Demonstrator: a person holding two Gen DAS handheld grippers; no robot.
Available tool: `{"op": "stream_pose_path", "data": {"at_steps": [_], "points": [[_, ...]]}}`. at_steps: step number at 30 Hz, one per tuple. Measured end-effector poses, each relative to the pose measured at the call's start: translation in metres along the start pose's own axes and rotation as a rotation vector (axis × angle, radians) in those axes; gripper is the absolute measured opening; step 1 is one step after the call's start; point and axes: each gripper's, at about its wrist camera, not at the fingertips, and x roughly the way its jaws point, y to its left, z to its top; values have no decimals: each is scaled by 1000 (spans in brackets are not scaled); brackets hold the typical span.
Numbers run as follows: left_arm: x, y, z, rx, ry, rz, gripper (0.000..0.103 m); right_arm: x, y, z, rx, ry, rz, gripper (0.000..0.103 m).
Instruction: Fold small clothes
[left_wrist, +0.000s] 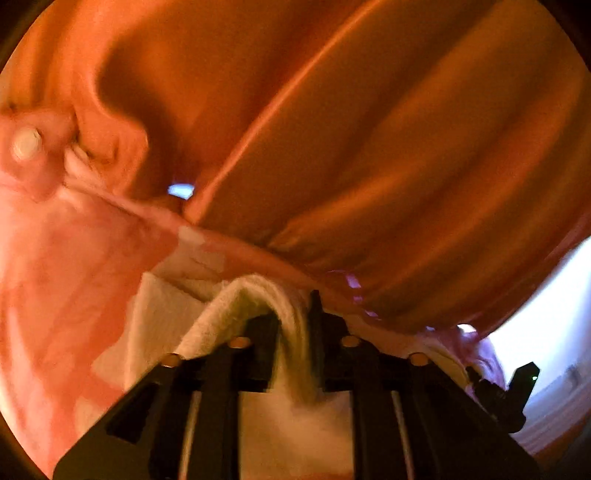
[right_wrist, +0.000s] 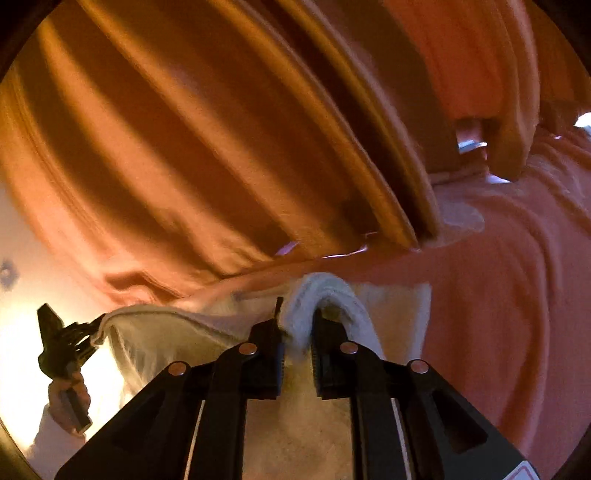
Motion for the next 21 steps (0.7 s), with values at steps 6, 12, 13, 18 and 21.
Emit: {"op": "stream_pose_path", "data": {"at_steps": [6,12,13,18,21], "points": [[21,42,-38,-119,42,41,75,11,-16,-23,14,-22,-114,60],[-20,81,-108,-157,70,59,84,-9,-46,-107,-19,117,-245,72],[-23,83,-114,-161,56,47,84,-7,-57,-117,28,147,-239,72],[-29,66,-115,-106,-49,180,84,2,-68,-123,157,167,-110,79],[-46,64,-114,-168,-160,255,94,14,-63,-123,195,186,-58,79]]}}
